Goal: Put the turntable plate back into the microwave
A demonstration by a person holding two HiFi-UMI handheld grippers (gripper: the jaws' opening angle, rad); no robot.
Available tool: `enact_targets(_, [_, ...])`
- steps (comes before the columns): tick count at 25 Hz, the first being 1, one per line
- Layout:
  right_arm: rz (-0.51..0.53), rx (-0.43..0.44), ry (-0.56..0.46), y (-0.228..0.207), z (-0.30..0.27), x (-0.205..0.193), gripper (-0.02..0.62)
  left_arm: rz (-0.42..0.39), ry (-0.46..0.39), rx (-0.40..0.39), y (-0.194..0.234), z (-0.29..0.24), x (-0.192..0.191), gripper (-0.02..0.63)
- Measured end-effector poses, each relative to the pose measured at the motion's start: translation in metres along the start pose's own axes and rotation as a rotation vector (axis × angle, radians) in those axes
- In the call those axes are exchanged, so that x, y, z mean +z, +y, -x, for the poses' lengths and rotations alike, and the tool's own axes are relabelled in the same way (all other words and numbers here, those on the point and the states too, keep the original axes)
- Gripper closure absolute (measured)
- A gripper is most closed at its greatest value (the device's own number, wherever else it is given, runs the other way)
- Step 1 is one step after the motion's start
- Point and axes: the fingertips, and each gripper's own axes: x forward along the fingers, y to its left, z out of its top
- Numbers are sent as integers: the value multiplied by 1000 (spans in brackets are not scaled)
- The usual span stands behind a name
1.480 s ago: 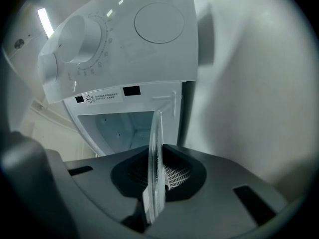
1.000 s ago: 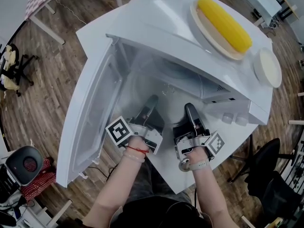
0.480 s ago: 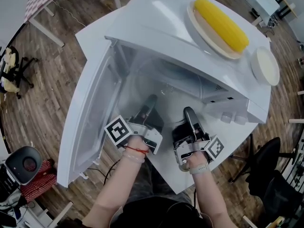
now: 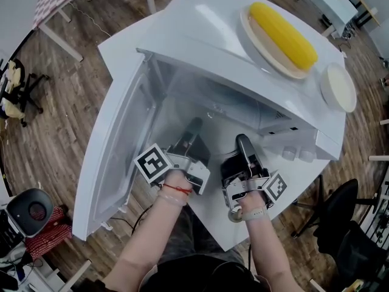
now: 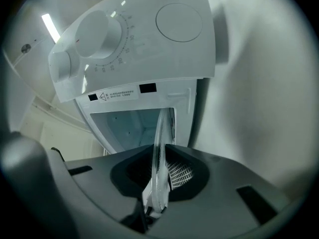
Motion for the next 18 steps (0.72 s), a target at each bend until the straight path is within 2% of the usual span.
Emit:
enact_targets(14, [0,-12,-15,-7,-4,4,548,48,-42,2,11,-9,4,574])
enact_targets(18, [-18,-5,-14,-8,1,-2,541,40,-49,9,12,-10,7,574])
